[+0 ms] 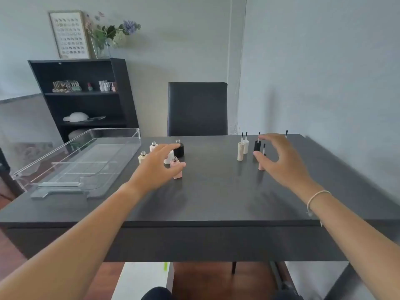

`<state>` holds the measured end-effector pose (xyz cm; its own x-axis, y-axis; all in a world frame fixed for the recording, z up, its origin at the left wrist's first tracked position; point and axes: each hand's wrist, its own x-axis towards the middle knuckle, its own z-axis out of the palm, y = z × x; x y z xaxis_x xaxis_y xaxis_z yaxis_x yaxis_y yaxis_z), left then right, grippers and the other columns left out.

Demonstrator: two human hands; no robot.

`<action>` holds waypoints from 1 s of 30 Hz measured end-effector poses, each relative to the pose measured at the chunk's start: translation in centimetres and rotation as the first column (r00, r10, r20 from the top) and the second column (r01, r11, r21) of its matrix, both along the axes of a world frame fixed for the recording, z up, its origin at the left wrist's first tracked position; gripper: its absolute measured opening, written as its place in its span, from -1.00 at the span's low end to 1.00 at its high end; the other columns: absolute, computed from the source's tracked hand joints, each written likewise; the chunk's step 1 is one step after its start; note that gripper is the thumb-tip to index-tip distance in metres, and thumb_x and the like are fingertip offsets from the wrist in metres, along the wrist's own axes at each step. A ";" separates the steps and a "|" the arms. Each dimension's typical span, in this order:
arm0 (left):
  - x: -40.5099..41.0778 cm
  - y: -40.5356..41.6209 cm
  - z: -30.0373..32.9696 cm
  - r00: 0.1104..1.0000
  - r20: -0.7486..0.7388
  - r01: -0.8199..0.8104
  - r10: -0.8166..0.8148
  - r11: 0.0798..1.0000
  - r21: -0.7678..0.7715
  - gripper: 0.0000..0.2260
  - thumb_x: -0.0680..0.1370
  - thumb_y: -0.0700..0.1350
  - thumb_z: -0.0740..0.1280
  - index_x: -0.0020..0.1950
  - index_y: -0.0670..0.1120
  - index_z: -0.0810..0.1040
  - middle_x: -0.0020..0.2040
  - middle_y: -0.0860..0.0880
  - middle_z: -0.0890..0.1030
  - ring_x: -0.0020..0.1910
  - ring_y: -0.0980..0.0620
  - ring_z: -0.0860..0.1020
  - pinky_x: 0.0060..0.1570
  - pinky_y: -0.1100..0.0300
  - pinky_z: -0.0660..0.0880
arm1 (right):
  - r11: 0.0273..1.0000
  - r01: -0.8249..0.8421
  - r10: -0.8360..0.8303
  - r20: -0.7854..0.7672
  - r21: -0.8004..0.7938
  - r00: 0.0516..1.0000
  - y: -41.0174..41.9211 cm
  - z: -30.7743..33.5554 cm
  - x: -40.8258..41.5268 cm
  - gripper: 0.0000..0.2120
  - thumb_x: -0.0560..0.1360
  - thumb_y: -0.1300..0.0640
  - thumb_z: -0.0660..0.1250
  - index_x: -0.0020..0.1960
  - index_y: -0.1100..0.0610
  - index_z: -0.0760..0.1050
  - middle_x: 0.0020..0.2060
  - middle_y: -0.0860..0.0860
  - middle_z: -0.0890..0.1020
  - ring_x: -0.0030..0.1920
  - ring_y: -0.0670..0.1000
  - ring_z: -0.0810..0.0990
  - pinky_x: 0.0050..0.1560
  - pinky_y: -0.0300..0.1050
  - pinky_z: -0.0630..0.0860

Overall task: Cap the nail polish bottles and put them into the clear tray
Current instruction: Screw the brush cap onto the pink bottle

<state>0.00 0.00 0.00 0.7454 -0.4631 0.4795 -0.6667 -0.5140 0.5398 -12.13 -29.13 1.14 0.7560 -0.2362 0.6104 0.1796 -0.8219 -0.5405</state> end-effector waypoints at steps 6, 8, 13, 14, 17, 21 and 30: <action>0.1 0.0 -1.3 0.999 -0.029 -0.038 0.038 0.999 -0.006 -0.49 0.41 0.10 0.39 0.33 0.10 0.36 0.17 0.16 0.40 0.12 0.07 0.46 0.14 0.12 0.42 | 0.996 0.033 -0.038 0.051 0.088 0.998 -0.2 -0.5 0.4 -0.65 0.42 -0.06 0.27 0.19 -0.13 0.37 0.16 -0.19 0.47 0.19 -0.23 0.36 -0.04 -0.38 0.27; 0.3 -0.2 -1.3 0.999 -0.029 -0.027 0.027 1.000 -0.006 -0.49 0.41 0.10 0.39 0.33 0.11 0.35 0.17 0.16 0.40 0.12 0.08 0.46 0.15 0.11 0.43 | 0.991 0.042 -0.049 0.052 0.129 0.997 -0.3 -0.8 0.7 -0.61 0.40 -0.10 0.28 0.21 -0.17 0.33 0.15 -0.20 0.46 0.17 -0.23 0.36 -0.03 -0.39 0.26; 0.6 -0.4 -1.8 0.998 -0.051 -0.030 0.030 1.000 -0.007 -0.48 0.41 0.05 0.41 0.34 0.10 0.35 0.16 0.13 0.44 0.02 0.10 0.48 0.12 0.19 0.38 | 0.964 0.083 -0.083 -0.013 0.251 0.997 -0.7 -2.1 1.6 -0.54 0.41 -0.06 0.34 0.26 -0.14 0.29 0.14 -0.23 0.39 0.15 -0.15 0.37 0.06 -0.16 0.30; 0.7 -0.3 -1.9 0.997 -0.065 -0.032 0.031 0.999 -0.016 -0.47 0.41 0.04 0.42 0.34 0.10 0.35 0.15 0.12 0.45 0.00 0.11 0.51 0.10 0.21 0.38 | 0.959 0.096 -0.090 -0.034 0.267 0.995 -0.8 -2.3 1.7 -0.53 0.40 -0.06 0.35 0.27 -0.13 0.29 0.12 -0.22 0.40 0.13 -0.13 0.38 0.03 -0.13 0.32; 0.9 -0.2 -2.2 0.992 -0.127 -0.029 0.023 0.999 -0.044 -0.46 0.40 -0.01 0.44 0.34 0.09 0.34 0.09 0.05 0.53 -0.03 0.11 0.55 0.04 0.26 0.40 | 0.950 0.124 -0.098 -0.103 0.287 0.990 -0.9 -2.6 2.1 -0.51 0.41 -0.02 0.36 0.29 -0.08 0.28 0.00 -0.16 0.45 0.03 -0.05 0.45 -0.04 -0.10 0.37; 1.1 0.0 -2.5 0.988 -0.153 -0.023 0.016 0.999 -0.047 -0.45 0.40 -0.06 0.45 0.34 0.10 0.34 0.02 0.00 0.57 -0.01 0.07 0.56 0.10 0.23 0.41 | 0.944 0.140 -0.091 -0.171 0.298 0.981 -1.1 -2.8 2.5 -0.53 0.42 0.10 0.35 0.28 -0.06 0.27 -0.18 -0.20 0.49 -0.08 0.01 0.51 -0.08 -0.10 0.38; 1.5 -0.1 -2.5 0.992 -0.129 0.000 -0.006 0.999 -0.045 -0.46 0.38 -0.07 0.46 0.31 0.13 0.36 -0.03 0.04 0.57 -0.03 0.07 0.57 0.15 0.15 0.45 | 0.961 0.094 -0.057 -0.150 0.258 0.987 -0.5 -2.8 3.1 -0.57 0.47 0.20 0.24 0.30 -0.03 0.27 -0.13 0.03 0.62 -0.14 0.06 0.58 -0.09 -0.12 0.41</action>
<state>1.53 -0.08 -2.46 0.8012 -0.4458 0.3992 -0.5911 -0.4857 0.6440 -9.02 -29.67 -1.71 0.8032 -0.4342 0.4078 0.0295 -0.6548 -0.7552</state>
